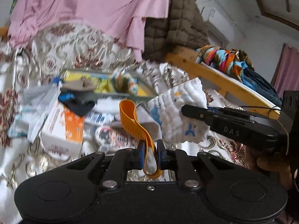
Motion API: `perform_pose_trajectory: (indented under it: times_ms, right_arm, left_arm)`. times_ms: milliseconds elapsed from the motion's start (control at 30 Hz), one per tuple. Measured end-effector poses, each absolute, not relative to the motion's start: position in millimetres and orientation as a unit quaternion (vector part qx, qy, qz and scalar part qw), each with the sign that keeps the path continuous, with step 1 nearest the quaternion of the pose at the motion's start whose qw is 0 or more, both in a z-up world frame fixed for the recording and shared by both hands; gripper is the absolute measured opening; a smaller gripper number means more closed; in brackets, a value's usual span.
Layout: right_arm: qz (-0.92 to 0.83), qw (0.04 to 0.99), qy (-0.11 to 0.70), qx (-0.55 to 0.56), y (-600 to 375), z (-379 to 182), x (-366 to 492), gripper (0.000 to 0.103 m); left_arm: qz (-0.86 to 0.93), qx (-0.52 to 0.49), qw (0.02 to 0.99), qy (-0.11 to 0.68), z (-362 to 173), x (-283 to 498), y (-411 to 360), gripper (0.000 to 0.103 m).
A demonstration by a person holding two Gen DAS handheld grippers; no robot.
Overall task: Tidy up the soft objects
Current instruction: 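Lift and carry the orange piece with the left tool while the right tool carries the towel to the tray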
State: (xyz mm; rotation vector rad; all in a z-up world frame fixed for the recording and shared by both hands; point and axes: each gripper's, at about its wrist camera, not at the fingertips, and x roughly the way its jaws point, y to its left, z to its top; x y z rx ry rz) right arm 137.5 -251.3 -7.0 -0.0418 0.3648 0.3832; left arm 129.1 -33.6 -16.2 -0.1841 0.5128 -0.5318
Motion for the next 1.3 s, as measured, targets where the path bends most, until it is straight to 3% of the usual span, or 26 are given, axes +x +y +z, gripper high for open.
perform_pose_trajectory:
  times_ms: [900,1300]
  right_arm:
    - [0.141,0.986,0.084,-0.003,-283,20,126,0.01]
    - [0.16,0.985,0.064,-0.003,-283,54,182,0.011]
  left_arm:
    - [-0.247,-0.114,0.94,0.206,-3,173,-13,0.013]
    - [-0.237,-0.085,0.948,0.192,29,261,-28,0.014]
